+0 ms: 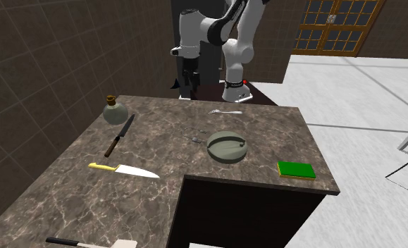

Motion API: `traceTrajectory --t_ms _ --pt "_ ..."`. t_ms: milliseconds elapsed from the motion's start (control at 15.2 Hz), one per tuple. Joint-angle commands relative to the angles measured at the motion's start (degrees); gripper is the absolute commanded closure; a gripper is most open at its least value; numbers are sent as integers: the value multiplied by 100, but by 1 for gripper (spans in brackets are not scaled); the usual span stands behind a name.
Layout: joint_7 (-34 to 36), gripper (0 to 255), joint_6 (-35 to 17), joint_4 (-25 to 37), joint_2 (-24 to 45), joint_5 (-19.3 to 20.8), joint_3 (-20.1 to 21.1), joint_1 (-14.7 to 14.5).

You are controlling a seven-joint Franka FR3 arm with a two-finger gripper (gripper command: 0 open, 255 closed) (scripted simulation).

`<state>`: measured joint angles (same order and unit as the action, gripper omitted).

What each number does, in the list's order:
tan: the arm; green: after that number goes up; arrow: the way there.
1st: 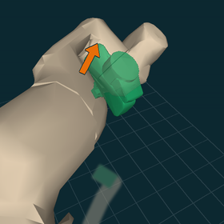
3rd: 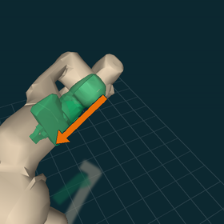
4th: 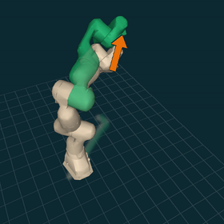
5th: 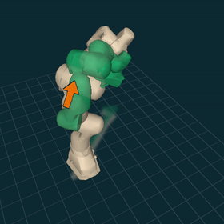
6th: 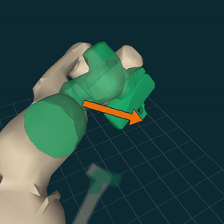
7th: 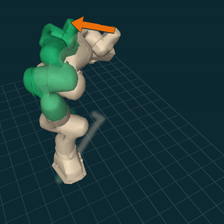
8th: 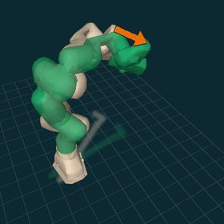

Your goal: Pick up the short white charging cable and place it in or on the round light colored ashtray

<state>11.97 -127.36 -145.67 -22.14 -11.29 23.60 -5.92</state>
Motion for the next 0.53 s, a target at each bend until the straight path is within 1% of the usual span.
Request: traceTrajectory --t_ms 0,264,462 --pt "237 0 -299 93 405 80 223 -1" --pt "829 0 -839 367 1302 471 651 37" --pt "1401 0 -1175 647 2040 990 893 39"
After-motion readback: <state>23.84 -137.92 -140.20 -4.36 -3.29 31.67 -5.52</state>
